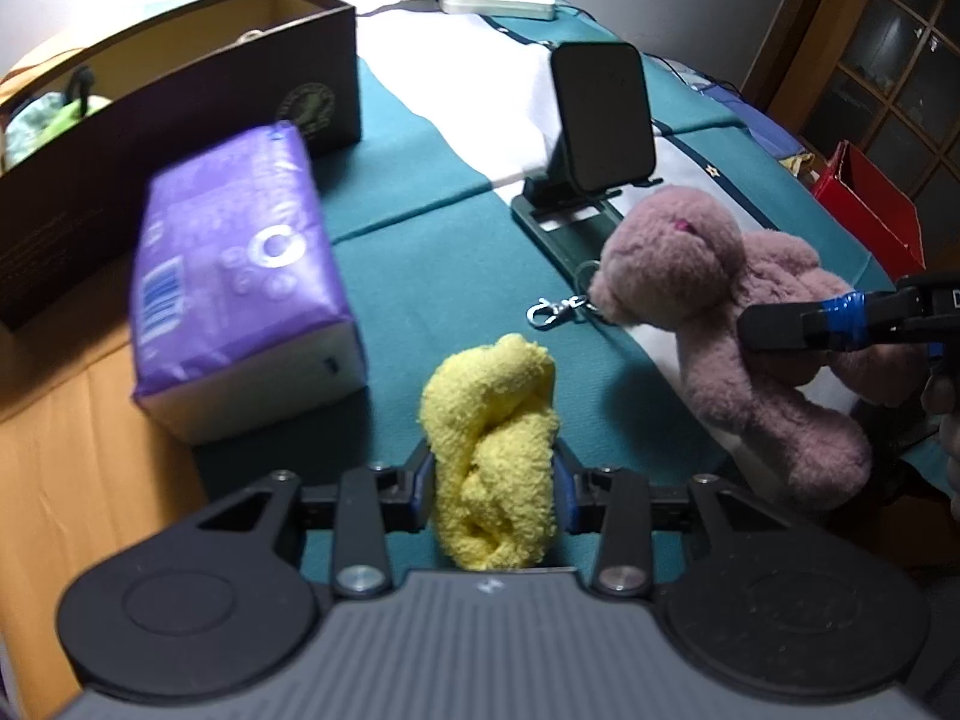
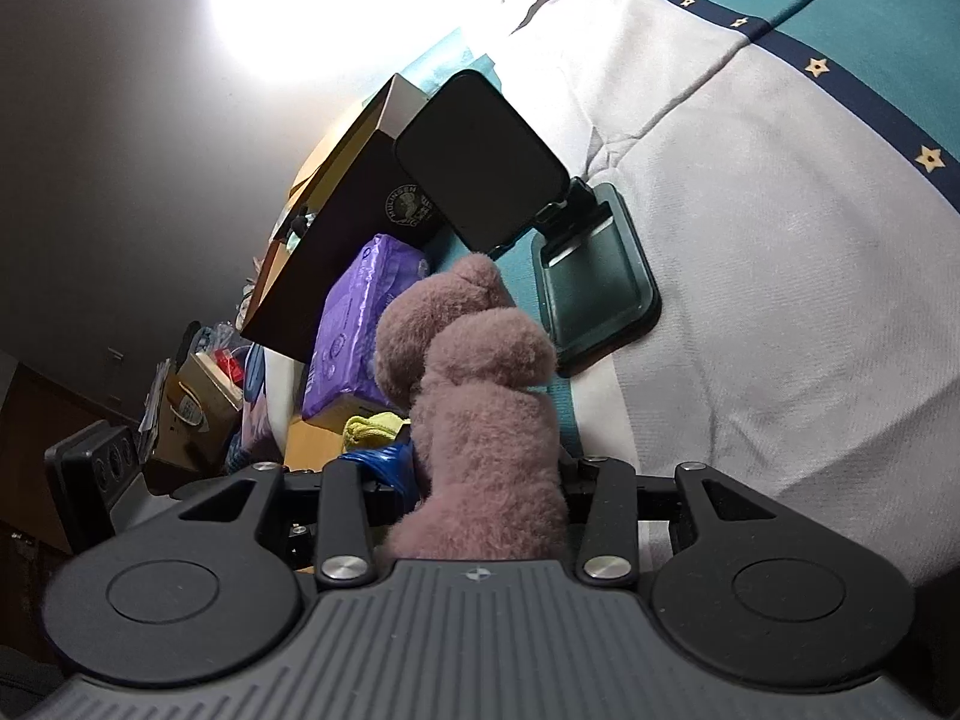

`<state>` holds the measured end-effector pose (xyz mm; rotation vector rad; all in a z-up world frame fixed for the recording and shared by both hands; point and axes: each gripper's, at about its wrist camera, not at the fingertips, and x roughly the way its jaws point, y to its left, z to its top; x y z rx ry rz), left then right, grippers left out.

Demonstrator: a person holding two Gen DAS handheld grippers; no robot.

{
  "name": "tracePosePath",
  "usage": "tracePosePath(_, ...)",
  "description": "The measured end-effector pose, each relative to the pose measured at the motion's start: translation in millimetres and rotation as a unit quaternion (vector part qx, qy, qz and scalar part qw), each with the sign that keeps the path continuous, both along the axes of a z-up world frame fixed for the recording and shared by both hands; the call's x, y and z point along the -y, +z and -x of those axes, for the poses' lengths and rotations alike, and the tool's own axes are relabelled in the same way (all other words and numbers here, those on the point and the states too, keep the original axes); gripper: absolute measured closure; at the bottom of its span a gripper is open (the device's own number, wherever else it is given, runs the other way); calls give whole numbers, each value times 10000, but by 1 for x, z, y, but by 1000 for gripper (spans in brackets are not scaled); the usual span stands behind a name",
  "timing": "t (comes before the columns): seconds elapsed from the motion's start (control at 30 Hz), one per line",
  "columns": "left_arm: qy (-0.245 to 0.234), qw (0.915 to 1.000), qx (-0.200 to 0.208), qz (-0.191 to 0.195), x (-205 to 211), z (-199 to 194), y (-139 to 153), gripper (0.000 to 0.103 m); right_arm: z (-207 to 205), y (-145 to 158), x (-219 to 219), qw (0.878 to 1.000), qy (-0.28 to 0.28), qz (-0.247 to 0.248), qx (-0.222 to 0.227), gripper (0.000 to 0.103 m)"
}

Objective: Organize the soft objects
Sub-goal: 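Lift the yellow towel and pink teddy and carry both over the box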

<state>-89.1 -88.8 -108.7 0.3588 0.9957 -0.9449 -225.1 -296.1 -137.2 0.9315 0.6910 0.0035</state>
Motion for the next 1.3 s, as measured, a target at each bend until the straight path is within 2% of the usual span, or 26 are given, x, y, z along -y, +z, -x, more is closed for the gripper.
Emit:
tracePosePath(0.3, 449, 9989, -56, 122, -48, -6, 13, 61, -26, 13, -16, 9986, 452, -37, 255, 80)
tracePosePath(0.5, 1043, 9943, -116, 166, -91, -18, 18, 61, -45, 22, -23, 9966, 579, -330, 485, 80)
tracePosePath(0.63, 1477, 9888, 25, 196, -117, -33, 28, 61, -58, 30, -26, 9944, 638, -516, 671, 80)
tracePosePath(0.9, 2010, 9765, 620, 469, -145, -86, 69, 62, -91, 72, -24, 9900, 754, -355, 1139, 80)
tracePosePath(1.13, 2015, 9673, 1399, 651, -132, -135, 115, 61, -132, 119, -5, 9861, 568, -89, 1561, 80)
tracePosePath(1.3, 2014, 9600, 1804, 727, -117, -174, 145, 61, -168, 148, 5, 9843, 371, -42, 1727, 80)
